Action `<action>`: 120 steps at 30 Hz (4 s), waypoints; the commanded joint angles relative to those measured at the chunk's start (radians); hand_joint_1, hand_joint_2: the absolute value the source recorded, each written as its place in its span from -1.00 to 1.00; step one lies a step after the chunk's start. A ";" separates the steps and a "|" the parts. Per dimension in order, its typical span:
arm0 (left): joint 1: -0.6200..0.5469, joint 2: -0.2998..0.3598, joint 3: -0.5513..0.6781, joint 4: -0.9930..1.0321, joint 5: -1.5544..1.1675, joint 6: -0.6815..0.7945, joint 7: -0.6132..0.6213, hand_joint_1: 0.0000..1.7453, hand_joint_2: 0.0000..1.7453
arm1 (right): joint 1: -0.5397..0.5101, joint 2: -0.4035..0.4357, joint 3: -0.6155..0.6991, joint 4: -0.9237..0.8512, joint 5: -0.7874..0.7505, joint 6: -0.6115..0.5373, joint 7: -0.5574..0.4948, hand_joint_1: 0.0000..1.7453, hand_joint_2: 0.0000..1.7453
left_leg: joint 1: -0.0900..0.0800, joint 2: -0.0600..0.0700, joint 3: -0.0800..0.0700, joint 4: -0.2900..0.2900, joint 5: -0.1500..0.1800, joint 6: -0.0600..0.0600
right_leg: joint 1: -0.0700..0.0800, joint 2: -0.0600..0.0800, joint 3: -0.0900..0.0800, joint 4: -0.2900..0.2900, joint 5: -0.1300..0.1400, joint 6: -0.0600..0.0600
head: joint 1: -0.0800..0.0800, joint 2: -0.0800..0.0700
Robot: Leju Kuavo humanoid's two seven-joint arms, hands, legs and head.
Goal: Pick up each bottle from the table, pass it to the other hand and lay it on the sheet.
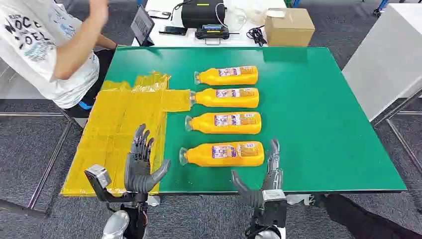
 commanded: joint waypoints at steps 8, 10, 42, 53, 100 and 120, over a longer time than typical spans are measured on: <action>0.026 -0.004 -0.008 -0.030 -0.077 0.082 -0.038 -1.00 1.00 | -0.051 -0.015 0.001 0.135 0.179 -0.086 0.010 -1.00 1.00 | 0.001 0.001 0.003 -0.001 -0.001 -0.001 | 0.001 0.000 0.003 -0.001 0.000 -0.001 | 0.000 0.000; 0.011 -0.004 0.002 -0.014 -0.086 0.087 -0.040 -1.00 1.00 | -0.073 -0.024 0.042 0.153 0.325 -0.088 0.086 -1.00 1.00 | 0.002 0.003 0.007 -0.001 -0.002 -0.002 | 0.002 0.003 0.007 -0.002 -0.001 -0.003 | 0.000 0.000; -0.013 -0.004 0.064 0.072 -0.112 0.062 -0.049 -1.00 1.00 | -0.429 -0.166 0.067 0.407 0.635 0.261 0.567 -1.00 1.00 | 0.002 0.003 0.005 0.000 -0.001 -0.001 | 0.002 0.003 0.005 -0.002 0.000 -0.002 | 0.000 0.000; -0.034 -0.003 0.094 0.153 -0.127 0.057 -0.042 -1.00 1.00 | -0.497 -0.202 0.143 0.509 0.594 0.382 0.624 -1.00 1.00 | 0.001 0.002 0.006 -0.001 -0.001 -0.001 | 0.002 0.002 0.006 -0.002 0.000 -0.002 | 0.000 0.000; -0.108 0.022 0.073 0.291 -0.099 0.028 -0.051 -1.00 1.00 | -1.010 -0.358 0.625 0.848 0.362 0.818 0.657 -1.00 1.00 | 0.000 0.001 0.004 0.002 0.001 0.000 | 0.001 0.000 0.005 0.001 0.001 0.000 | 0.000 0.000; -0.119 0.033 0.045 0.316 -0.083 0.027 -0.055 -1.00 1.00 | -1.054 -0.419 0.807 0.822 0.223 0.898 0.629 -1.00 1.00 | 0.000 0.001 0.003 0.002 0.002 0.001 | 0.000 0.000 0.003 0.001 0.002 0.001 | 0.000 0.000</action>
